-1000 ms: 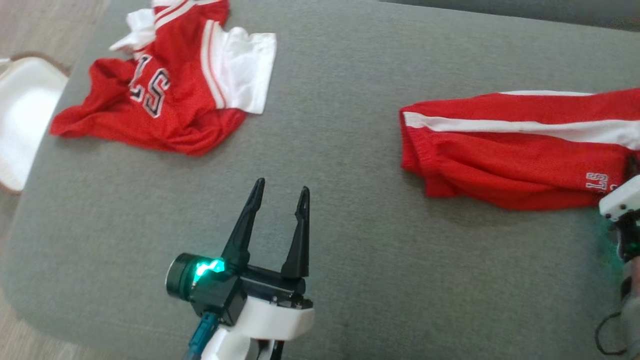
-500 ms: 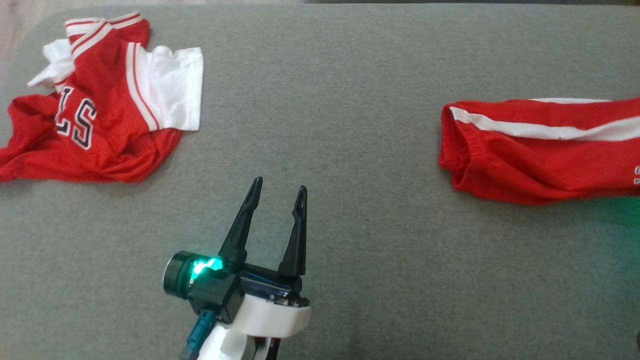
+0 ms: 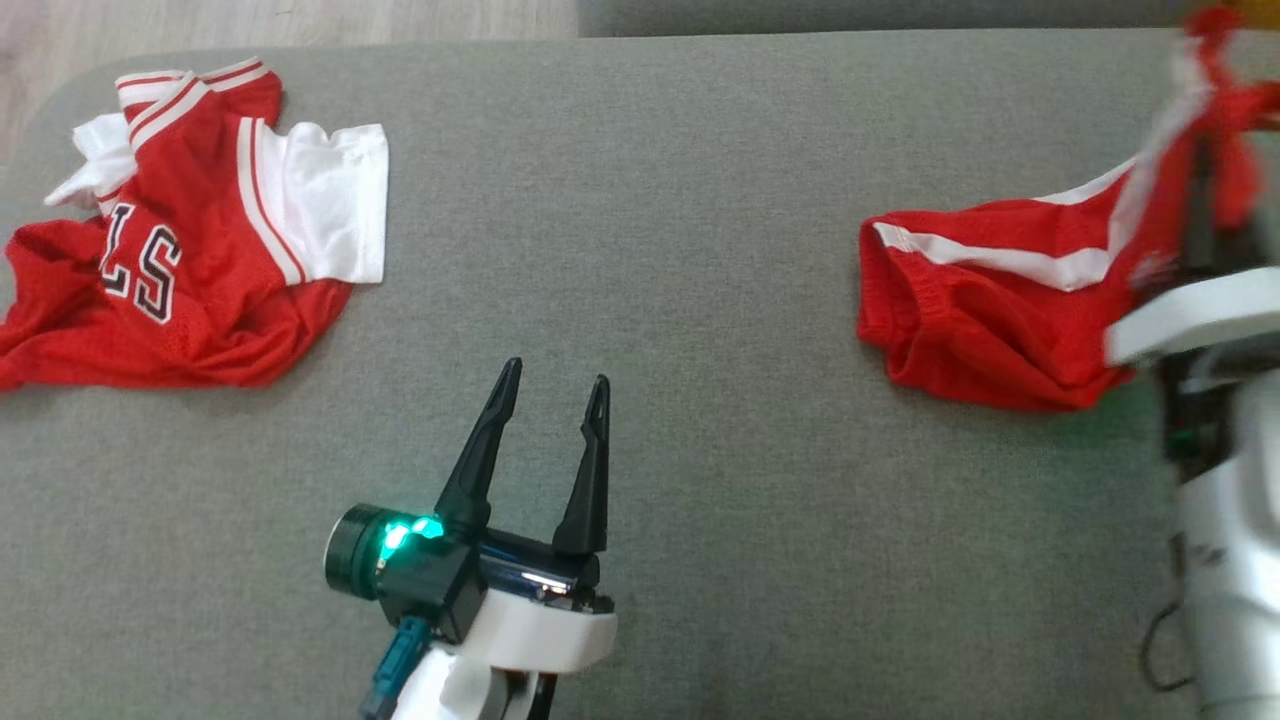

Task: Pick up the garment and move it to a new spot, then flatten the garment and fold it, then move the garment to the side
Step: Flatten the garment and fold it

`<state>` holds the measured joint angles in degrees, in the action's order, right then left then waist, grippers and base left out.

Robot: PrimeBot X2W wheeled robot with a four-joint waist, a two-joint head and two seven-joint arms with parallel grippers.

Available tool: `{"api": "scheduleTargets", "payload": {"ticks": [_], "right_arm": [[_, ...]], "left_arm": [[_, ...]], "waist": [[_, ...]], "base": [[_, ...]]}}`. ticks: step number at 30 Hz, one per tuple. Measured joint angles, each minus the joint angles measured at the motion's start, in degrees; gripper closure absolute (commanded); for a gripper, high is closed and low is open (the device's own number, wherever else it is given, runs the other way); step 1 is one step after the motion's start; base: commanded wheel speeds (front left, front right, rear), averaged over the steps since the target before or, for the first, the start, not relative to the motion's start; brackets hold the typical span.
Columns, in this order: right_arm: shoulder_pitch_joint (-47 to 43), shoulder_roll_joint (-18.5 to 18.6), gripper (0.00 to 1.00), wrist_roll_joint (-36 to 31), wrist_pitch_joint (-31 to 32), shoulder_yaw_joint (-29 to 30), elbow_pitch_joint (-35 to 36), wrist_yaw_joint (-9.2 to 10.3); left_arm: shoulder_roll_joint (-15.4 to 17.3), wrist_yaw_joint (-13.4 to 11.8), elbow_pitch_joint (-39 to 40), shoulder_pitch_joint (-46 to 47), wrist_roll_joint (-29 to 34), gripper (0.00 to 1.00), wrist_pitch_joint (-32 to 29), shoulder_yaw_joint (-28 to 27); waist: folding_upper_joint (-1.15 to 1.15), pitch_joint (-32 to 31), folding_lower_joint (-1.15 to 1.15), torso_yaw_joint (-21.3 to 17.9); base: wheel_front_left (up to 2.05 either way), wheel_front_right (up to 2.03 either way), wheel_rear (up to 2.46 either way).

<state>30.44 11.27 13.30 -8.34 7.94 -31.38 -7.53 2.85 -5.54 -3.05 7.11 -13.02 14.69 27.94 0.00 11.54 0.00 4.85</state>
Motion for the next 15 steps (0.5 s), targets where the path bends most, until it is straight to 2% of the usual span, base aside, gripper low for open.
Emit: {"api": "scheduleTargets", "payload": {"ticks": [7, 10, 14, 15], "right_arm": [[-4.24, -2.88, 1.00, -4.60, 2.46, -14.24, 5.83, 0.00], [-6.42, -3.63, 1.00, -5.39, 3.37, -18.96, 5.10, 0.00], [-9.12, -4.13, 1.00, -5.22, 3.22, -22.03, 1.00, 0.00], [-9.32, -4.23, 0.81, -5.16, 2.92, -22.51, -0.27, 0.00]], "left_arm": [[0.01, 0.07, -0.44, -0.08, -0.53, 0.00, 0.00, 0.24], [0.01, 0.05, -0.48, -0.06, -0.64, 0.00, 0.00, 0.40], [0.01, 0.02, -0.51, -0.05, -1.15, 0.00, 0.00, 0.60], [0.01, 0.01, -0.52, -0.05, -1.20, 0.00, 0.00, 0.67]], "waist": [[0.00, 0.16, 0.00, 1.43], [0.00, 0.59, 0.00, 2.37], [0.00, 0.97, 0.00, 3.47], [0.00, 0.98, 0.00, 3.66]], "base": [[0.00, 0.00, 0.00], [0.00, 0.00, 0.00], [0.00, 0.00, 0.00], [0.00, 0.00, 0.00]]}}
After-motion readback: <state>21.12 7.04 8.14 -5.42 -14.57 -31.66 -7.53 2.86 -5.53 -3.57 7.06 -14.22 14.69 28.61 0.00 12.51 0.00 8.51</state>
